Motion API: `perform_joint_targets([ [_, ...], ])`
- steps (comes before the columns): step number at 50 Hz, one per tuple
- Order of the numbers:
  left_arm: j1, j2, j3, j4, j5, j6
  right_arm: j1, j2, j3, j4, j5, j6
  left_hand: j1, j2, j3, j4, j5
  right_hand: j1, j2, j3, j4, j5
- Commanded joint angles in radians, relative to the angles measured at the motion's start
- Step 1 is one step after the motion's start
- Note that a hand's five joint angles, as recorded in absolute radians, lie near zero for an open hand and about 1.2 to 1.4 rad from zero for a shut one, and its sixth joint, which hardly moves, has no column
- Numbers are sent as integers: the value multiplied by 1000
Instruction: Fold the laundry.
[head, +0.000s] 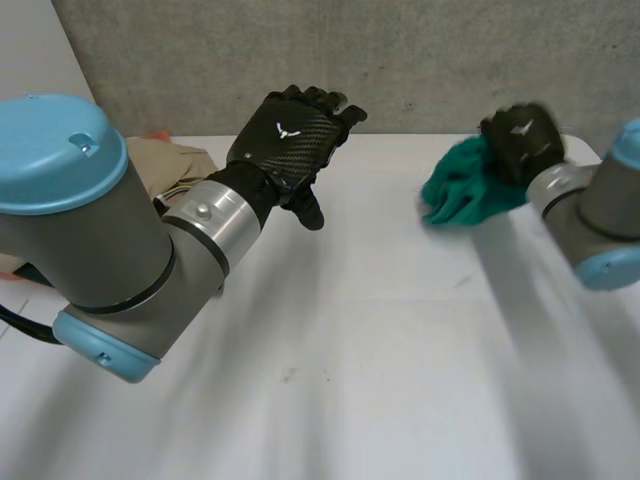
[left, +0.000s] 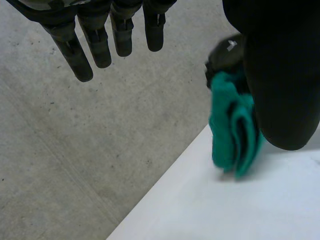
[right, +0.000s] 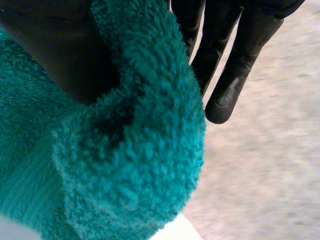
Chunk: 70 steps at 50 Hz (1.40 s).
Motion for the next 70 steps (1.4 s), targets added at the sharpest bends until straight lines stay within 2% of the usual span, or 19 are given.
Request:
perform_joint_targets([
  [1, -2, -29, 36, 0, -3, 2, -137, 70, -236, -125, -12, 142, 3, -6, -12, -9, -25, 463, 226, 232, 211, 284],
  [5, -2, -32, 41, 0, -3, 2, -203, 127, -324, -168, -29, 178, 3, -6, -12, -9, -25, 463, 226, 232, 211, 284],
  [10, -8, -35, 38, 0, -3, 2, -298, 228, -391, -202, -91, 181, 3, -6, -12, -9, -25, 463, 226, 232, 211, 284],
  [15, -11, -49, 32, 0, -3, 2, -377, 329, -364, -317, -141, 181, 6, -4, -9, -6, -22, 463, 226, 232, 211, 284],
  [18, -13, -58, 27, 0, -3, 2, -436, 349, -275, -380, -176, 173, 6, -4, -9, -6, -22, 463, 226, 232, 211, 284],
  [28, -17, -59, 6, -3, -4, 1, -529, 270, 7, -464, -309, 164, 9, -1, -6, -3, -20, 463, 226, 232, 211, 284],
  [34, -60, -52, 6, -4, -1, -1, -562, 217, 73, -463, -329, 164, 6, -4, -9, -6, -22, 463, 226, 232, 211, 284],
  [35, -68, -49, 6, -6, 0, -1, -565, 199, 87, -455, -326, 164, 6, -4, -9, -6, -22, 75, -163, -156, -178, -104],
  [37, -77, -46, 6, -7, 2, -1, -565, 182, 98, -446, -322, 166, 6, -4, -9, -6, -22, -350, -587, -581, -602, -529],
  [38, -80, -43, 4, -9, 3, -1, -565, 158, 116, -438, -313, 167, 6, -4, -9, -6, -22, -666, -903, -897, -918, -845],
  [39, -88, -36, 1, -10, 5, 1, -565, 141, 127, -432, -308, 167, 3, -6, -12, -9, -25, -741, -979, -973, -994, -921],
  [48, -119, 17, -53, -9, 63, 2, -631, -25, 230, -303, -291, 169, 0, -9, -15, -12, -28, -758, -996, -989, -1011, -938],
  [54, -122, 37, -82, -7, 129, 1, -692, -103, 261, -110, -253, 146, 0, -9, -15, -12, -28, -758, -996, -989, -1011, -938],
  [56, -125, 43, -85, -7, 132, 1, -712, -119, 254, -58, -216, 127, -3, -12, -18, -14, -31, -758, -996, -989, -1011, -938],
  [60, -134, 54, -89, -9, 135, 1, -772, -160, 222, 46, -67, 39, -3, -12, -18, -15, -31, -758, -996, -989, -1011, -938],
  [61, -137, 56, -89, -9, 137, 2, -779, -180, 196, 71, 1, -13, -3, -12, -18, -15, -31, -758, -996, -989, -1011, -938],
  [65, -148, 59, -88, -9, 139, 4, -776, -229, 152, 42, 134, -104, -3, -12, -18, -15, -31, -758, -996, -989, -1011, -938],
  [67, -148, 60, -88, -7, 139, 4, -764, -243, 150, -7, 145, -100, -3, -12, -18, -15, -31, -758, -996, -989, -1011, -938],
  [70, -153, 71, -88, -7, 140, 2, -679, -295, 181, -131, 131, -31, -3, -12, -18, -15, -31, -758, -996, -989, -1011, -938],
])
